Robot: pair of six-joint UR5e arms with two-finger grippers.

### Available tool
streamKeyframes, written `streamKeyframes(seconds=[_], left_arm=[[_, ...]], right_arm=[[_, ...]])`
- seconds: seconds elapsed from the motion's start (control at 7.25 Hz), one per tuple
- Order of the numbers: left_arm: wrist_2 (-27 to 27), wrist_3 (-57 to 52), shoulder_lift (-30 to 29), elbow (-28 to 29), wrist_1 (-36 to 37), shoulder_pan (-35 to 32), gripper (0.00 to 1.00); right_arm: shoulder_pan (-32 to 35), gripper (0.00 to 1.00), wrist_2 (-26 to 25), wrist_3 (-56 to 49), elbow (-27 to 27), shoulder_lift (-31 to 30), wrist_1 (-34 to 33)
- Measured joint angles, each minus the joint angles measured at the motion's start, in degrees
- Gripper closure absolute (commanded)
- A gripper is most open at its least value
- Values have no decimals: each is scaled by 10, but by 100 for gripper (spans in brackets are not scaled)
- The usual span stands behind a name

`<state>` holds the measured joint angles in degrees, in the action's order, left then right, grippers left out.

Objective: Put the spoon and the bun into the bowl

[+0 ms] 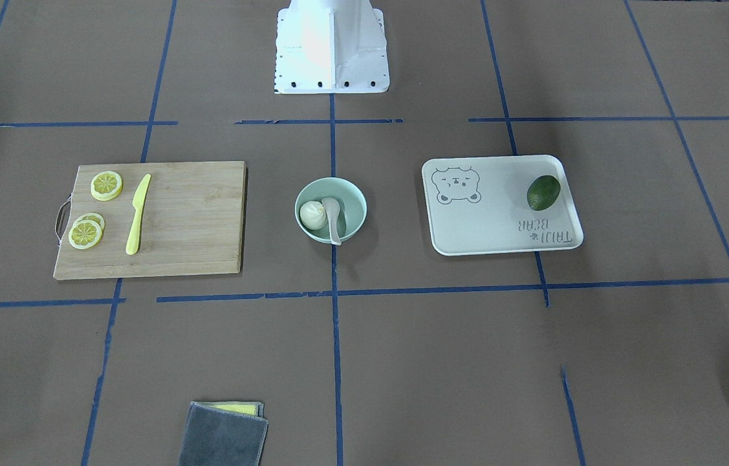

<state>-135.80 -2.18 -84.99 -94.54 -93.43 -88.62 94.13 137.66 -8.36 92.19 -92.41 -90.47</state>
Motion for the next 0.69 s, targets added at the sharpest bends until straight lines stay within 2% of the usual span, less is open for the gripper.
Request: streamKeyframes(seconds=[0.69], left_arm=[[-1,0,-1,1,-1,0,0]], right_arm=[[0,0,1,5,4,1,0]])
